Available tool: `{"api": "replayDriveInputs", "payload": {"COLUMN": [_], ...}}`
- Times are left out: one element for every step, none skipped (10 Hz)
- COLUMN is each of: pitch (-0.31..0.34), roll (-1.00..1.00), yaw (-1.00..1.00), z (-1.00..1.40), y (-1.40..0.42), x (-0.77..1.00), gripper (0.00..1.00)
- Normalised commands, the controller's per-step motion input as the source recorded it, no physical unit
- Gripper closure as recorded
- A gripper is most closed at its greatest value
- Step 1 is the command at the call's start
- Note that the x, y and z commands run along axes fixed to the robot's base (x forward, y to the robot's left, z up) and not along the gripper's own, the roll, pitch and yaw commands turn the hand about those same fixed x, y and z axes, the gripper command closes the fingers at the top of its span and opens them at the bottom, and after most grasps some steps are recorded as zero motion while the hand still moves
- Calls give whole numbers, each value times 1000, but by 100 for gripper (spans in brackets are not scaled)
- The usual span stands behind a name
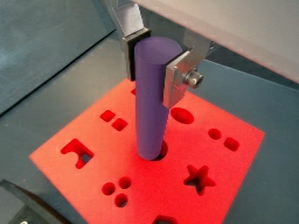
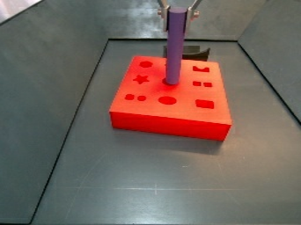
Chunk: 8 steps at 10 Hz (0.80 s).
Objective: Pick up the round object. Move up. Move to above the board. Insert the round object.
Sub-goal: Insert the round object.
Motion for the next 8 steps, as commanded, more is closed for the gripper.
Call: {"api": "replayDriveInputs", "payload": {"pitch": [-77,-67,-104,-50,-59,-89,-87,-39], "roll": [-40,-19,-6,54,0,-50,-14,0], "yaw": [0,0,0,0,0,0,0,0], "z": [-186,-237,-323,-480,-489,-451,-480,-371], "y": [-100,0,0,-3,-6,-51,-3,0], "x": [0,-40,-123,-246,-289,-123,114,131], "gripper": [100,100,100,100,100,100,100,100]}}
